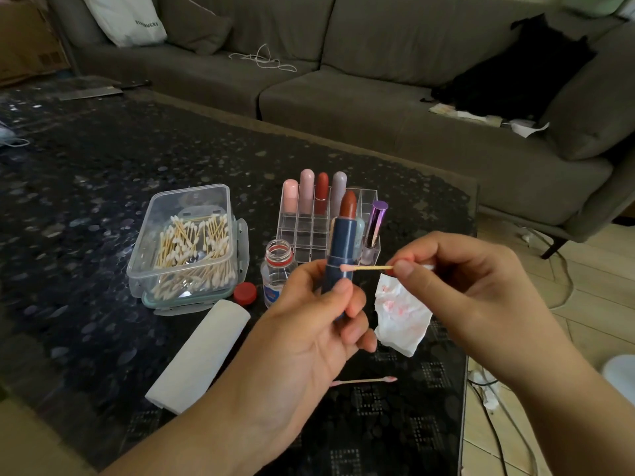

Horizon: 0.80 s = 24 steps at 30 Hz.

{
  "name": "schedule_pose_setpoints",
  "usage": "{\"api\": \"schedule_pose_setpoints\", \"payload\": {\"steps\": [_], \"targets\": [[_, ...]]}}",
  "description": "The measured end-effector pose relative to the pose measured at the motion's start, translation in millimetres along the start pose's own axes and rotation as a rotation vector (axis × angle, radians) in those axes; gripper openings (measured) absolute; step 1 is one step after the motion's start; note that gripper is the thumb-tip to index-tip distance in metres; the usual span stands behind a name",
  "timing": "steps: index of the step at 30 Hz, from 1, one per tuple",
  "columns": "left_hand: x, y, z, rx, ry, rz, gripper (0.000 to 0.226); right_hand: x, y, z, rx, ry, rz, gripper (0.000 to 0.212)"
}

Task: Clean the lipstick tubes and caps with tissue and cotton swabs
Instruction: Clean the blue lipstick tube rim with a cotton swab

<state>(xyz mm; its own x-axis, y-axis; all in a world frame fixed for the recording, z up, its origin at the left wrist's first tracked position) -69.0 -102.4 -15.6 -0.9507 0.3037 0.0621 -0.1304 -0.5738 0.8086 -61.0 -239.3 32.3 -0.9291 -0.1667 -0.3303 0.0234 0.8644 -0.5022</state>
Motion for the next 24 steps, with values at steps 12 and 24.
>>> {"api": "schedule_pose_setpoints", "payload": {"steps": [12, 24], "targets": [[1.3, 0.0, 0.7, -0.013, -0.015, -0.073, 0.022, 0.4, 0.8, -0.3, -0.027, -0.026, -0.005, 0.023], [3.5, 0.3, 1.0, 0.048, -0.058, -0.052, 0.03, -0.6, 2.1, -0.1, -0.029, -0.028, -0.009, 0.021]]}}
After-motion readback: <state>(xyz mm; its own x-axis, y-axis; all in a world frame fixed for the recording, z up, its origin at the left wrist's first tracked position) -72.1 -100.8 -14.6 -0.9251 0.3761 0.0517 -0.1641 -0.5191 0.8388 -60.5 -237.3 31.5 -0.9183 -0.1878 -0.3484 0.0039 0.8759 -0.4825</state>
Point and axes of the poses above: each hand's wrist, its own x-axis away from the middle knuckle, its own y-axis out of the palm, z = x × y, the point moved 5 cm from there along -x, towards the middle knuckle, and after that the axes turned 8 degrees about x, right-handed, at the moved point
